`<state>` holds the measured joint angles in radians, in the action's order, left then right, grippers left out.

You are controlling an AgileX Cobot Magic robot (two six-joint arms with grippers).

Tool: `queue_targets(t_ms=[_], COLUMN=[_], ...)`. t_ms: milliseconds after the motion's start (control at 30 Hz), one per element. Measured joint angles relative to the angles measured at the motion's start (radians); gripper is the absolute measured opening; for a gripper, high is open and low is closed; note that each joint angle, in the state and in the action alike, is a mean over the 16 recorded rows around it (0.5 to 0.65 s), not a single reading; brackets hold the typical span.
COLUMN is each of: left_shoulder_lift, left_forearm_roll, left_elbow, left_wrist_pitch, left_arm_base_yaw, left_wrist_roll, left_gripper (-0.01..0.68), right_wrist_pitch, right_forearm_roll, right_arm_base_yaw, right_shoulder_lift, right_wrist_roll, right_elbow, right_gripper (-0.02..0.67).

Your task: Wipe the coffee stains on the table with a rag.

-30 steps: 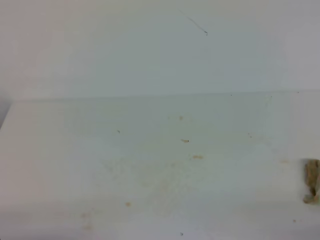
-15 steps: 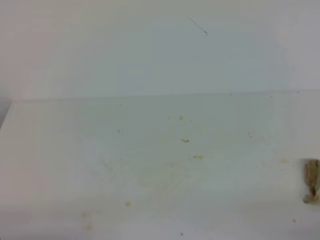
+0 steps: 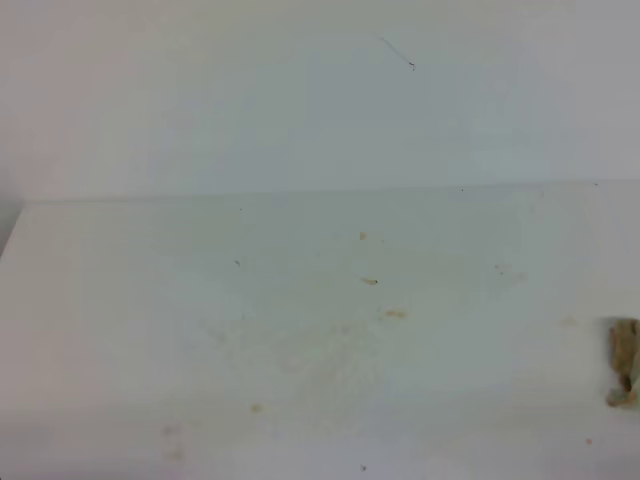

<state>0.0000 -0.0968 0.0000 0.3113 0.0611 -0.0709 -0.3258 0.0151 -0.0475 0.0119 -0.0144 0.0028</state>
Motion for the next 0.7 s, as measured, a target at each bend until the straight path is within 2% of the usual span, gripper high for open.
queue_targets(t_ms=[700], left_shoulder_lift=[0.000], left_forearm_roll=[0.000], left_elbow=[0.000], left_wrist_pitch=[0.000], left_arm_base_yaw=[0.000], left_wrist_roll=[0.000], left_gripper=[-0.003], right_wrist_pitch=[0.000], right_forearm_roll=[0.000], right_arm_base_yaw=[0.000], right_shoulder_lift=[0.000], right_wrist_roll=[0.000], right_elbow=[0.000], right_gripper=[0.001])
